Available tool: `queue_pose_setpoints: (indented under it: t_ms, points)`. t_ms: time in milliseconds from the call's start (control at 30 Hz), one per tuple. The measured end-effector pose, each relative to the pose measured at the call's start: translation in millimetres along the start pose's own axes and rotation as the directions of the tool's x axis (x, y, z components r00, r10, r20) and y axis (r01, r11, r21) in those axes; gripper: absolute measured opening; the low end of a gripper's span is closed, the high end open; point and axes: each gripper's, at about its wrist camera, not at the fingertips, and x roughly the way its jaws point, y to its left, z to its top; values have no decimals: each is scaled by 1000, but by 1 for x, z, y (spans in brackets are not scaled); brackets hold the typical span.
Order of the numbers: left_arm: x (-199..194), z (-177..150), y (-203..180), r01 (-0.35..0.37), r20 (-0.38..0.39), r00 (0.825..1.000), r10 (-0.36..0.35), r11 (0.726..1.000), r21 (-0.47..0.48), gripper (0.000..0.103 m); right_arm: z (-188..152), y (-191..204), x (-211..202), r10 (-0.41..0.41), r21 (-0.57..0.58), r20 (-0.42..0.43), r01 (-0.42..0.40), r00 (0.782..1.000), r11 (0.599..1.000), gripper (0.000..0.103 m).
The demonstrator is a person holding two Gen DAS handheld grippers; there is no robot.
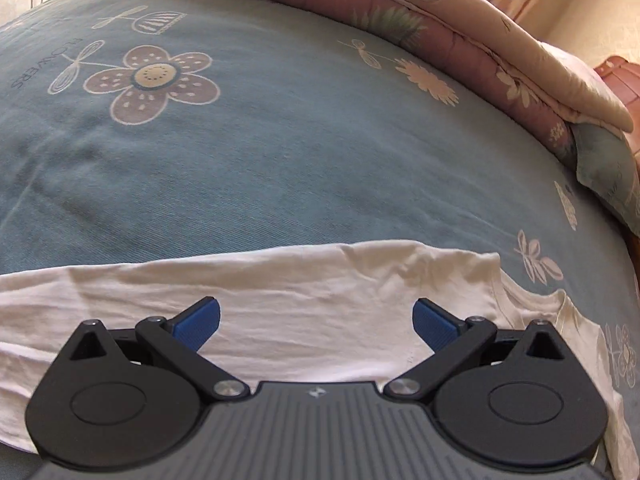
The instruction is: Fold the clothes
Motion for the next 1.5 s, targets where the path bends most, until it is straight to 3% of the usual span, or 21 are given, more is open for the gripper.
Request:
queue_pose_setpoints:
  t_ms: [100,233,333,467,567,700,900,1067,1167,1333,1500]
  points:
    - [20,-11,-38,-39,-36,998,42,995,89,102,1,-1,0,1,1,-3,-1,1000,1000,103]
    - [48,-18,-46,-111,-45,992,115,990,85,102,1,-1,0,1,1,-10,-1,1000,1000,103]
    - [60,-2,-49,-181,-4,983,182,978,108,102,2,-1,-1,3,3,-22,-3,1000,1000,103]
    - [61,19,-56,-198,-32,979,200,979,55,102,2,-2,-2,4,4,-34,-4,999,1000,103]
    - [46,20,-65,9,-46,999,-11,999,-35,102,2,-2,-3,4,8,-41,-4,999,1000,103]
    - [46,9,-97,183,-72,981,-182,983,16,102,1,0,-4,-2,9,-41,3,999,1000,103]
    - [83,12,-113,190,-36,981,-189,980,50,102,2,-1,-3,2,6,-40,-2,999,1000,103]
    - [99,27,-103,198,31,980,-198,980,-2,102,1,-2,-3,5,1,-38,-5,999,1000,103]
    - [94,27,-109,180,23,983,-180,984,14,102,2,-2,-3,8,2,-39,-8,999,1000,103]
    - [78,10,-126,290,-50,956,-287,956,48,102,1,-1,-4,1,5,-43,-1,999,1000,103]
    - [91,3,-144,246,-64,969,-240,960,136,102,0,0,-4,-2,8,-38,2,999,1000,103]
